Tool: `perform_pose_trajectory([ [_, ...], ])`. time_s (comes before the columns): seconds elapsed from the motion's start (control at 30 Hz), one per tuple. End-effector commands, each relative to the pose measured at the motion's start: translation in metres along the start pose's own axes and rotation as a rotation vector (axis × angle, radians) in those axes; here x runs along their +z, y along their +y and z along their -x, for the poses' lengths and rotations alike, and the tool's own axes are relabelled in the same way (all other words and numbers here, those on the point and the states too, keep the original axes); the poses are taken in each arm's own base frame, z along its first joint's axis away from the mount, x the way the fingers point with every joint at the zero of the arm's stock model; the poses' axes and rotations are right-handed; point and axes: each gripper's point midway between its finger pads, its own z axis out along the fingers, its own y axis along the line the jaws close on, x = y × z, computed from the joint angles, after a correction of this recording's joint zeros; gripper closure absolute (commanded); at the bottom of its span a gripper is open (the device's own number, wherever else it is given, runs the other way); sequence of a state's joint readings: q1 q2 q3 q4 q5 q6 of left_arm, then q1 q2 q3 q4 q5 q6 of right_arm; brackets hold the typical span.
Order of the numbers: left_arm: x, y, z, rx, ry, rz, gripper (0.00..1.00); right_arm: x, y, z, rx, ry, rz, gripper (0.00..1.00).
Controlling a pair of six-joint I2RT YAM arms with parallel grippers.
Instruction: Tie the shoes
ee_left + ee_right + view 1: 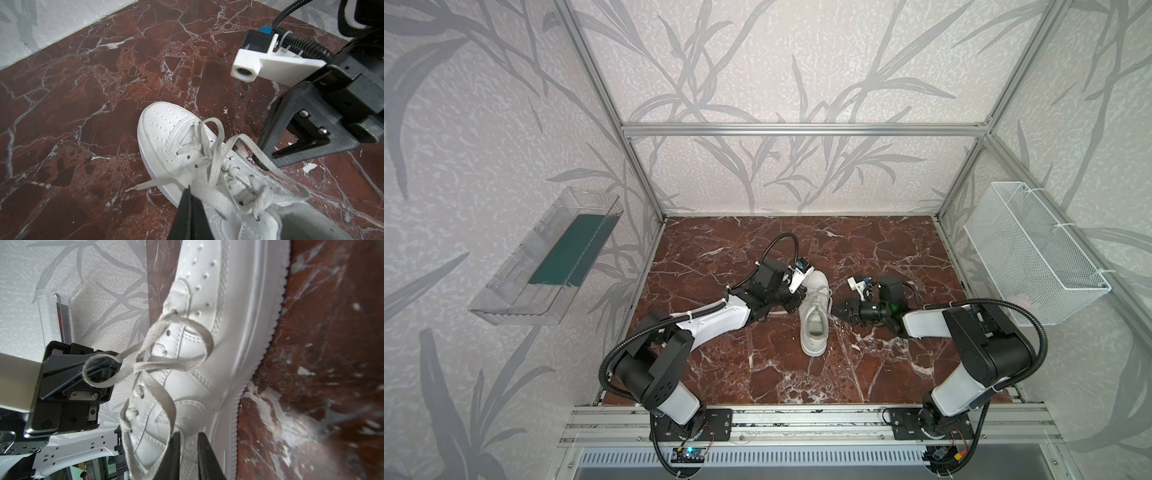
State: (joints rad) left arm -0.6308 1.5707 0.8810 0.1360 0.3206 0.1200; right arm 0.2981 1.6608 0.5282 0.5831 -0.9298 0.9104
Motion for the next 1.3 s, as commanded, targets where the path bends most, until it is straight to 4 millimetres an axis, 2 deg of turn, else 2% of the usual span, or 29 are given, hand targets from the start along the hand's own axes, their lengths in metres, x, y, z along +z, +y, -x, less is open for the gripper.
perform_pose_trajectory([
  [0.0,-0.004,-0.005,0.016,0.006,-0.043,-0.009,1.0,-0.002,0.026,0.005,-0.06,-0.007,0.069,0.82],
  [0.43,-0.004,-0.01,0.018,-0.012,-0.064,-0.017,1.0,-0.008,0.062,0.003,-0.126,-0.016,0.171,0.82],
  [0.8,0.003,-0.022,0.019,-0.021,-0.061,-0.038,1.0,0.002,0.07,0.009,-0.14,-0.018,0.189,0.8],
  [1.27,0.013,-0.025,0.023,-0.067,-0.035,-0.012,1.0,0.01,0.077,0.013,-0.151,-0.026,0.197,0.74],
])
